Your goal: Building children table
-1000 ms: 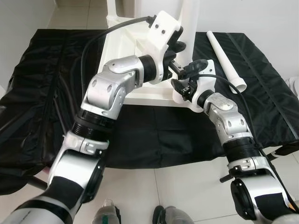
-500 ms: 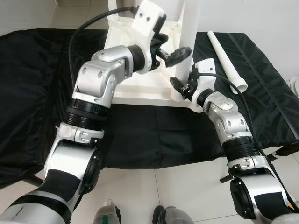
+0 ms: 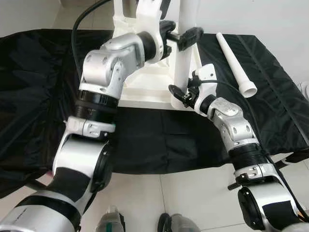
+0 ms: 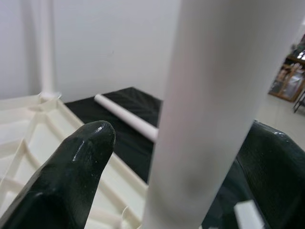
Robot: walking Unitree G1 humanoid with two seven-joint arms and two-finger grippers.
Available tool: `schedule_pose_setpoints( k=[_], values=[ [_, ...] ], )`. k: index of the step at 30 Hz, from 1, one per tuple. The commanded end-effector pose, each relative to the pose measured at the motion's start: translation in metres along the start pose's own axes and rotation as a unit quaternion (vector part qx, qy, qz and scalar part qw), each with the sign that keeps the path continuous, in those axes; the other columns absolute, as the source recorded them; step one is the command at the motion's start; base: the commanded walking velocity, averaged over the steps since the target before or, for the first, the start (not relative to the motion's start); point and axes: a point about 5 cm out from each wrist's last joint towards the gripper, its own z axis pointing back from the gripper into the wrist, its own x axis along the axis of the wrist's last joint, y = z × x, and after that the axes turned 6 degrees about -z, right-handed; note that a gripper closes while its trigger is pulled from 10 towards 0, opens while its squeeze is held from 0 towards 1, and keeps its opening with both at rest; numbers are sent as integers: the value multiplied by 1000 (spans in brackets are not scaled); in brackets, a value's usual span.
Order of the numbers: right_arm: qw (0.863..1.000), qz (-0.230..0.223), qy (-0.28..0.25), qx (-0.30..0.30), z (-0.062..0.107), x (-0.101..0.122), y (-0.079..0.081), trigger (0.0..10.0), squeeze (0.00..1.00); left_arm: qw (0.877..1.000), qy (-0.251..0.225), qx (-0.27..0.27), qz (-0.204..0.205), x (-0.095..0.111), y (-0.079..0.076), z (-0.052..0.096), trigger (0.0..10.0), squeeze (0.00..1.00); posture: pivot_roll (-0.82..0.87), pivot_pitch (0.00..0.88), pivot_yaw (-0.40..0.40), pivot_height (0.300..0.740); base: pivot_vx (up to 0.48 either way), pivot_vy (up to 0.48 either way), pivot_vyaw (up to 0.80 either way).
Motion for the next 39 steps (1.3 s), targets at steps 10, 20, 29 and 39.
schedule_pose_setpoints(
  k=[10,20,29,39],
  values=[
    [1000,12,5,2,3,-3,-1,10000,0,998,-19,-44,40,10,-12,-6,0,0,79,18,-49,740,0,0,0],
    [1000,4,10,0,2,-4,0,10000,0,997,-20,-56,41,13,-16,-7,0,0,78,5,-50,740,0,0,0],
    [1000,6,19,5,4,-5,-1,10000,180,997,-13,-66,43,12,-22,-9,10000,0,77,7,-53,740,0,0,0],
    [1000,18,18,12,3,-1,0,10000,1000,995,-13,-79,52,12,-31,-8,10000,0,79,16,-57,740,0,0,0]
  ],
)
